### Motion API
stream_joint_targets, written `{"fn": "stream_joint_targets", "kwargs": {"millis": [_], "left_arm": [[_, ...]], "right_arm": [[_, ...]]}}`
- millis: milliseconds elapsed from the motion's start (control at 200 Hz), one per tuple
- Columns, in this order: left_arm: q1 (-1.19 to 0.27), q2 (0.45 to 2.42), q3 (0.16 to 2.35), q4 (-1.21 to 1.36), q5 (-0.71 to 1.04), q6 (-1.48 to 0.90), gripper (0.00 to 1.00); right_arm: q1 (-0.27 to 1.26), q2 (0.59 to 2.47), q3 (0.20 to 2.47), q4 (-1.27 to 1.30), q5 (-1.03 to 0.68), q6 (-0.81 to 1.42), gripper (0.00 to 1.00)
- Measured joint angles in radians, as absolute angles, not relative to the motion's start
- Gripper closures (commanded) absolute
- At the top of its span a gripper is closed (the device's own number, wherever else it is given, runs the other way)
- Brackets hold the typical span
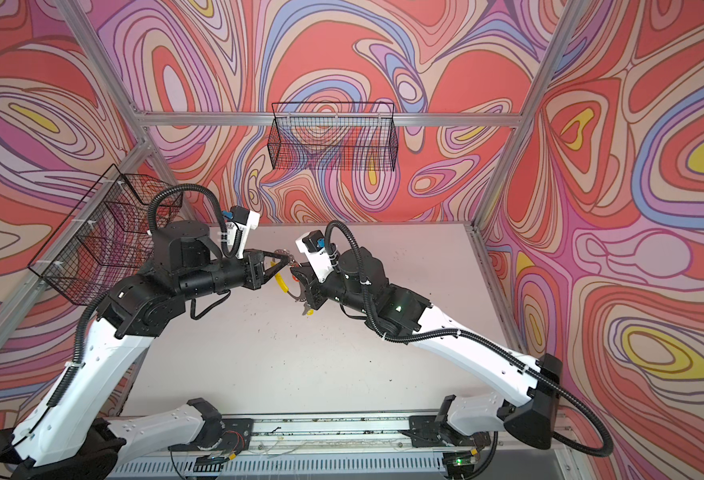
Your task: Put the keys on the keyring
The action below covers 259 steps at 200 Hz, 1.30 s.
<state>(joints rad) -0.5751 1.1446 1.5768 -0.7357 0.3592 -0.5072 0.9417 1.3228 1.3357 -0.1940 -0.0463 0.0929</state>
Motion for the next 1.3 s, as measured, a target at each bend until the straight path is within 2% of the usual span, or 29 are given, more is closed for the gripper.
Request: {"fn": "stream_joint_targets", "kwargs": {"millis": [130, 336, 446, 636, 786, 1297], "left_arm": [[-0.574, 1.144, 1.577, -0.736, 0.366, -0.505, 1.00], [-0.575, 1.132, 1.550, -0.714, 0.390, -0.513, 0.66], [-0.575, 1.118, 1.534, -0.706, 0.405, -0.521, 0.58], [-0.575, 1.073, 1.475, -0.669, 0.392, -0.532, 0.59], [-0.575, 1.060, 1.432, -0.643, 0.380, -0.544, 0.66], [-0.575, 1.102, 1.428, -0.545, 0.363, -0.555, 0.69]], "right_arm": [[0.941, 1.323, 1.333, -0.190, -0.059, 0.109, 1.00], [0.934, 1.322, 1.297, -0.149, -0.075, 0.153, 1.00], [0.925, 1.322, 1.283, -0.144, -0.069, 0.170, 1.00], [0.923, 1.322, 1.282, -0.134, -0.056, 0.184, 1.00], [0.923, 1.322, 1.282, -0.135, -0.041, 0.190, 1.00], [0.923, 1.322, 1.282, -0.133, -0.019, 0.193, 1.00]]}}
